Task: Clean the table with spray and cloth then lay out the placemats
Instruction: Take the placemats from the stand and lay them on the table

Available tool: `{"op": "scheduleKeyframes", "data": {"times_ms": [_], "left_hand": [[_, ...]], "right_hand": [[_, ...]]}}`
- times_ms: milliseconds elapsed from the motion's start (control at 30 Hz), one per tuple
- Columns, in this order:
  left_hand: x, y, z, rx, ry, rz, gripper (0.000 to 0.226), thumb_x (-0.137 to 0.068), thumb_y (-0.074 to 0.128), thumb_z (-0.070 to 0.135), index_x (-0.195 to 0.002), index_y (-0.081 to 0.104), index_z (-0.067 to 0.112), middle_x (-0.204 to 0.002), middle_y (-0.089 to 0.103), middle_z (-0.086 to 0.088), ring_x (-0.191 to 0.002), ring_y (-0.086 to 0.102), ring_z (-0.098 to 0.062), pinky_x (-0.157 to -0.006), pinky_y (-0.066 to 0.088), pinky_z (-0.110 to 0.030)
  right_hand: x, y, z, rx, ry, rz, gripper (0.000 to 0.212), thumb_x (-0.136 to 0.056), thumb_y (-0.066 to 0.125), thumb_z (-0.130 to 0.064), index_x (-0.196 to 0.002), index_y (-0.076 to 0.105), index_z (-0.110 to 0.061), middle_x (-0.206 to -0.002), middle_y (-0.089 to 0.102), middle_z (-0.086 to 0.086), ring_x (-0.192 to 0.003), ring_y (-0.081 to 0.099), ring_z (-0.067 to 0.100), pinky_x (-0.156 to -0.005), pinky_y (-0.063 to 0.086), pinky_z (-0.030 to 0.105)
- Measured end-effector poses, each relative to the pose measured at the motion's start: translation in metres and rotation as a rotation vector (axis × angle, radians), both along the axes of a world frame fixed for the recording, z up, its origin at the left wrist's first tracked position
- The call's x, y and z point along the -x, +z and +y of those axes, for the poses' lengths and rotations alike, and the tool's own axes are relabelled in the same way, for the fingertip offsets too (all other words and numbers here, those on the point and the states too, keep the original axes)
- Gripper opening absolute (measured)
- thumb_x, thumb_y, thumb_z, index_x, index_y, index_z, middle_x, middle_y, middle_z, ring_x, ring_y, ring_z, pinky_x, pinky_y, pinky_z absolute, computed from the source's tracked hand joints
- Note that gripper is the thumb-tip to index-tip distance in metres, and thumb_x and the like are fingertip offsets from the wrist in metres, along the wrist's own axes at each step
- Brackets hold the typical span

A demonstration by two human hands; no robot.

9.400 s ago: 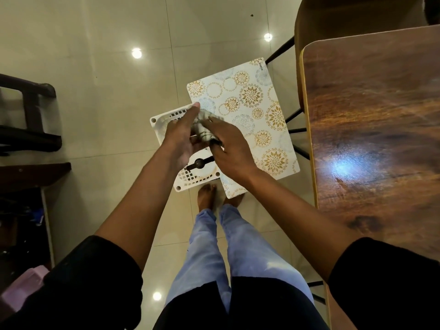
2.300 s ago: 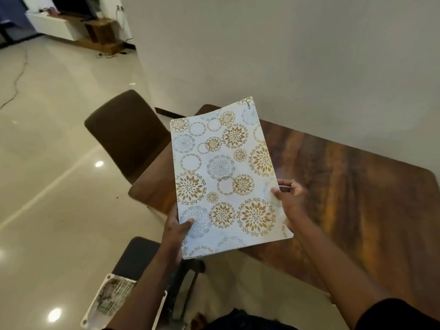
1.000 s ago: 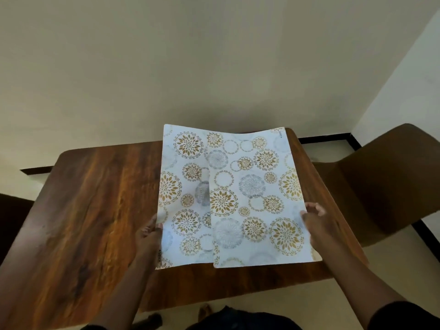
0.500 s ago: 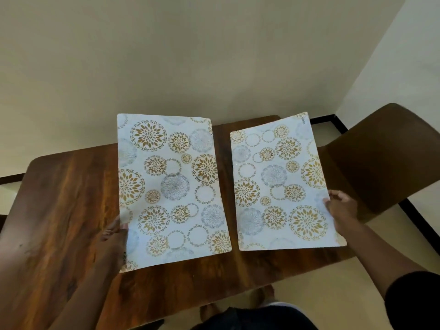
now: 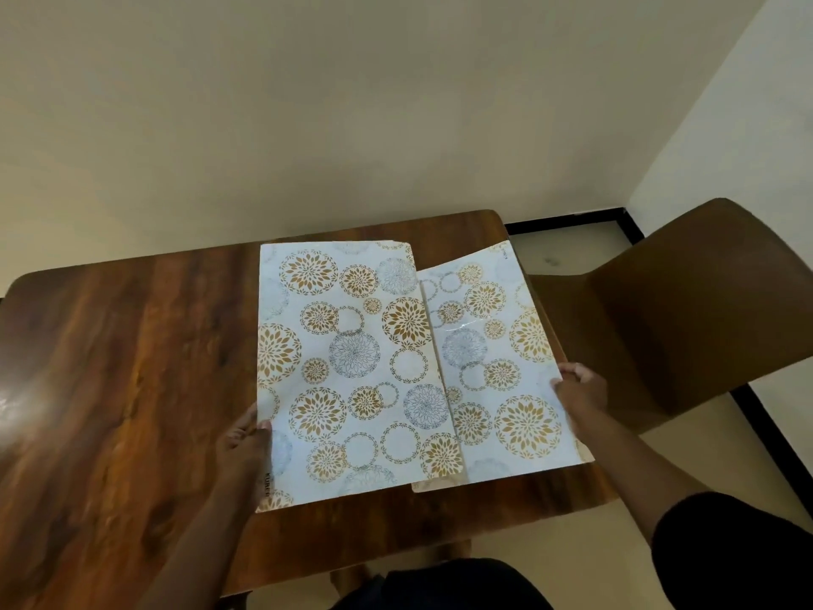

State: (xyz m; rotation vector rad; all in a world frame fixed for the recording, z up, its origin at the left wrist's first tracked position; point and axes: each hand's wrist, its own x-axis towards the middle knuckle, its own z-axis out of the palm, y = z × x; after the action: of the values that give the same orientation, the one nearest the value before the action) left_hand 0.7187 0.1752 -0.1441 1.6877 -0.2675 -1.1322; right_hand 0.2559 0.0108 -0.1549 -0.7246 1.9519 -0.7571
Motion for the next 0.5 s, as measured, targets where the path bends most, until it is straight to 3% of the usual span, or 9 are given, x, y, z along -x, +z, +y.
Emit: {"op": "scheduleKeyframes", "data": {"times_ms": [267, 500], "left_hand": [[0.054, -0.002, 0.002, -0.077, 0.03, -0.018, 0.045, -0.116, 0.048, 0.004, -0.159, 0.055, 0.013, -0.132, 0.074, -0.013, -0.096, 0.075, -0.03, -0.059, 0.066, -0.026], [0.08, 0.013, 0.001, -0.087, 0.02, -0.013, 0.042, -0.117, 0.046, 0.004, -0.156, 0.056, 0.015, -0.12, 0.074, -0.009, -0.092, 0.072, -0.031, -0.057, 0.066, -0.027]], "right_hand": [[0.007, -0.019, -0.011, -0.041, 0.092, 0.076, 0.02, -0.098, 0.062, -0.01, -0.115, 0.064, -0.019, -0.101, 0.062, 0.0, -0.071, 0.063, 0.014, -0.053, 0.044, 0.025], [0.013, -0.037, -0.016, -0.058, 0.094, 0.05, 0.022, -0.099, 0.06, -0.009, -0.118, 0.064, -0.018, -0.101, 0.064, 0.0, -0.07, 0.063, 0.014, -0.051, 0.044, 0.025]]}}
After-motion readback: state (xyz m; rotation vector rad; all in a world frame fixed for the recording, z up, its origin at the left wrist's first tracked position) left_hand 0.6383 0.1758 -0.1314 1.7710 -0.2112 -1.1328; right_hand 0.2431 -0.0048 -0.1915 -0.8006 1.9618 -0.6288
